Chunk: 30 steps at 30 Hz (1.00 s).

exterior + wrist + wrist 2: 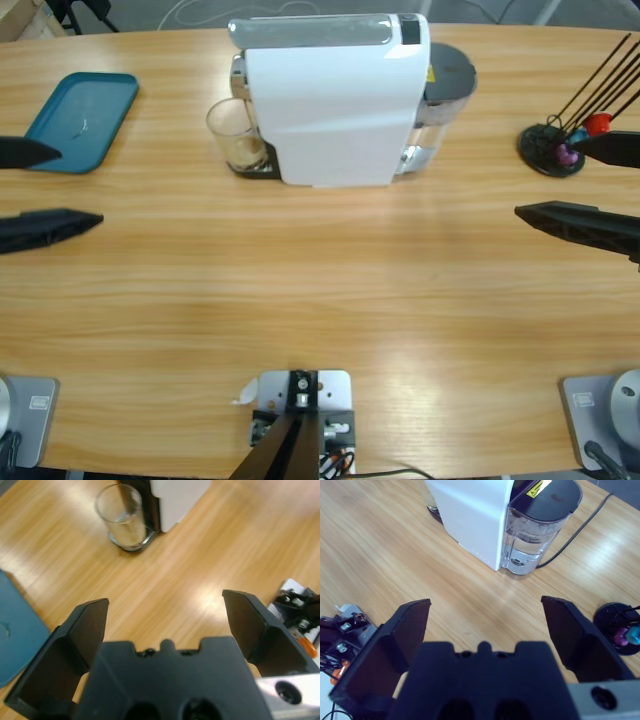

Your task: Pour coffee

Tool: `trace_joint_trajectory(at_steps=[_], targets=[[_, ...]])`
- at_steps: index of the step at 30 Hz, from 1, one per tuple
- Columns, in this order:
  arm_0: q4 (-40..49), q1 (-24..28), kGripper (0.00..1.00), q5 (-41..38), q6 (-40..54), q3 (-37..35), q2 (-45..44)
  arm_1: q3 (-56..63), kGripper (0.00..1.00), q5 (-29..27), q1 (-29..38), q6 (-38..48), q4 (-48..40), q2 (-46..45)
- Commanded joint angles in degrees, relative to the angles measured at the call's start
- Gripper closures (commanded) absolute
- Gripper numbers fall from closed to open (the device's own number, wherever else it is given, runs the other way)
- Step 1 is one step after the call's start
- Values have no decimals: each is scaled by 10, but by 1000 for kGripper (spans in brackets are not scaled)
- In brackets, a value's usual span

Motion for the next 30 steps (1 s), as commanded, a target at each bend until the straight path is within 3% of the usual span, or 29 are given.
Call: trace_joint_trajectory(at_steps=[1,30], targets=[[0,19,0,5,2,-2,12,23,0,6,-6,-6,5,5],[-2,18,0,-5,-8,11,-11,26,0,4,-6,-6,4,6]])
